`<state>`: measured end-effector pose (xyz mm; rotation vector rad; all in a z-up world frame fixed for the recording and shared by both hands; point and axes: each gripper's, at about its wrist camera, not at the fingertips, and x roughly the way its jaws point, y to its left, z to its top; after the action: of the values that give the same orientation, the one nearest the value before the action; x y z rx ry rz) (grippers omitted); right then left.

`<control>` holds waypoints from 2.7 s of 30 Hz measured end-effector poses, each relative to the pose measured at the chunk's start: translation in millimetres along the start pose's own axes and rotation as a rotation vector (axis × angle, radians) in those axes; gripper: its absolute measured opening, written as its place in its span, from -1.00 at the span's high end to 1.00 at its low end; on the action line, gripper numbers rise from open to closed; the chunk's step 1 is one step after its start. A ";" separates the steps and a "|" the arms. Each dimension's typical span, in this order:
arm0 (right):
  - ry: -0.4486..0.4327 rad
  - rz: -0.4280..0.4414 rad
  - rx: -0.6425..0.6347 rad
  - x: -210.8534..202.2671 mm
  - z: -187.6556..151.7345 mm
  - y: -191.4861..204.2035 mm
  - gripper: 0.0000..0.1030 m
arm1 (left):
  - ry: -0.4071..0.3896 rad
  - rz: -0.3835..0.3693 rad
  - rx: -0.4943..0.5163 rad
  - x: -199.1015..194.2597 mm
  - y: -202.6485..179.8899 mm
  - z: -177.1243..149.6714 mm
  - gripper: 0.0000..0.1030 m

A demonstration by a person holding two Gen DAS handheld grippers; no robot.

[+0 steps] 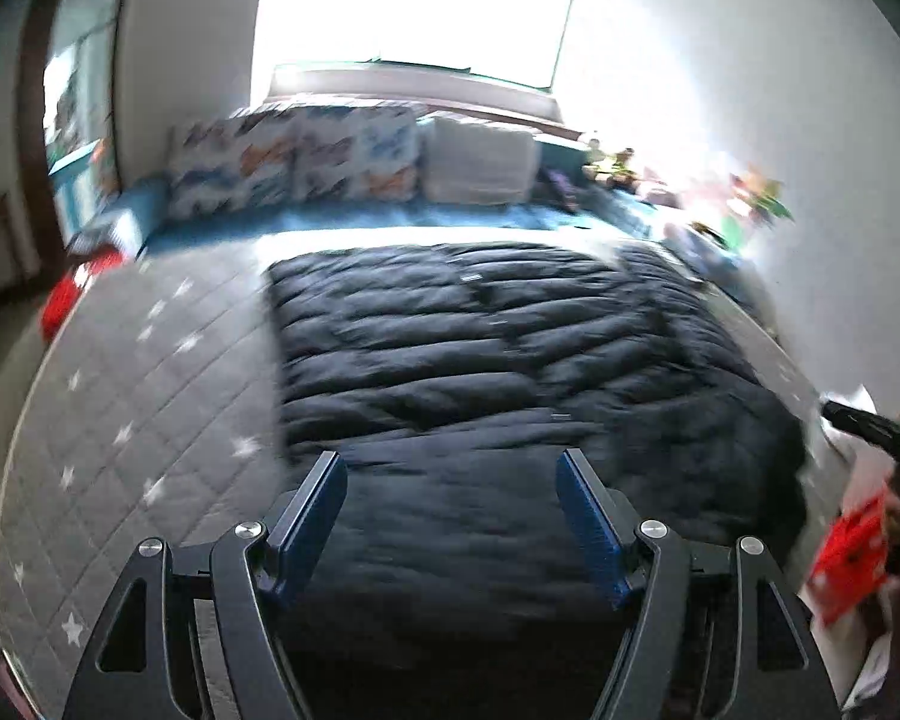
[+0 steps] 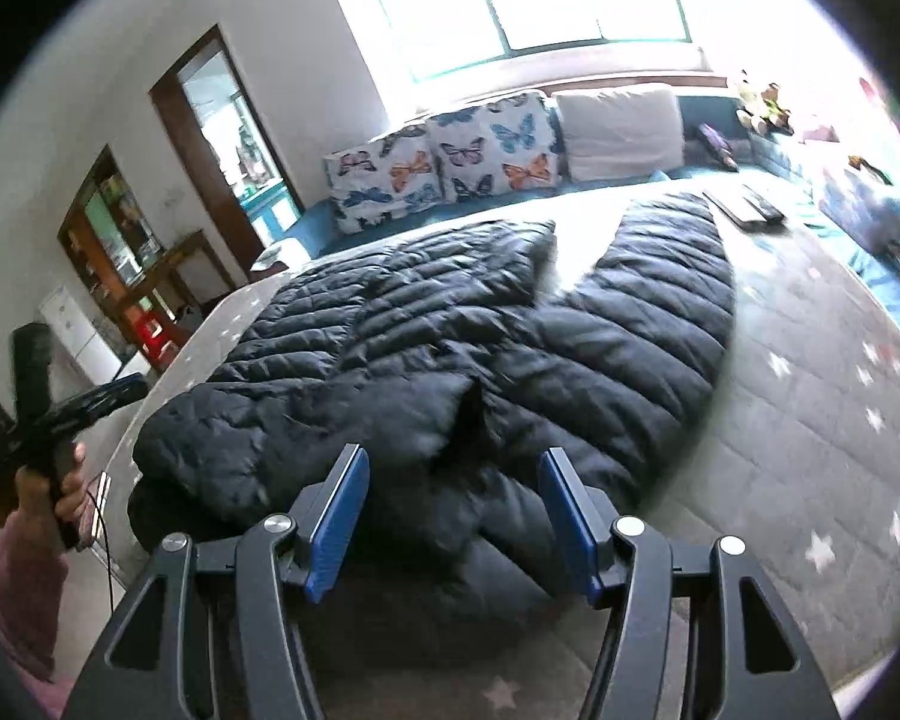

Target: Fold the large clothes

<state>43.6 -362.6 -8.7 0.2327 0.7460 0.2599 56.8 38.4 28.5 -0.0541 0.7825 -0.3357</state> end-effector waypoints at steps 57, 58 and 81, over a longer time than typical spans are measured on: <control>0.161 -0.098 0.225 79.0 61.0 -191.6 -0.26 | 0.260 -0.228 0.289 140.7 -212.3 -7.7 -0.44; 0.159 -0.091 0.249 82.1 63.0 -202.1 -0.26 | 0.263 -0.232 0.292 142.5 -215.5 -6.9 -0.44; 0.082 0.291 0.450 164.9 110.2 -263.9 -0.15 | 0.331 -0.316 0.323 186.8 -249.2 5.9 -0.43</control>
<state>275.7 -572.3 -114.0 0.7641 0.8468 0.3770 115.1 -256.8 -52.1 0.1876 1.0401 -0.7812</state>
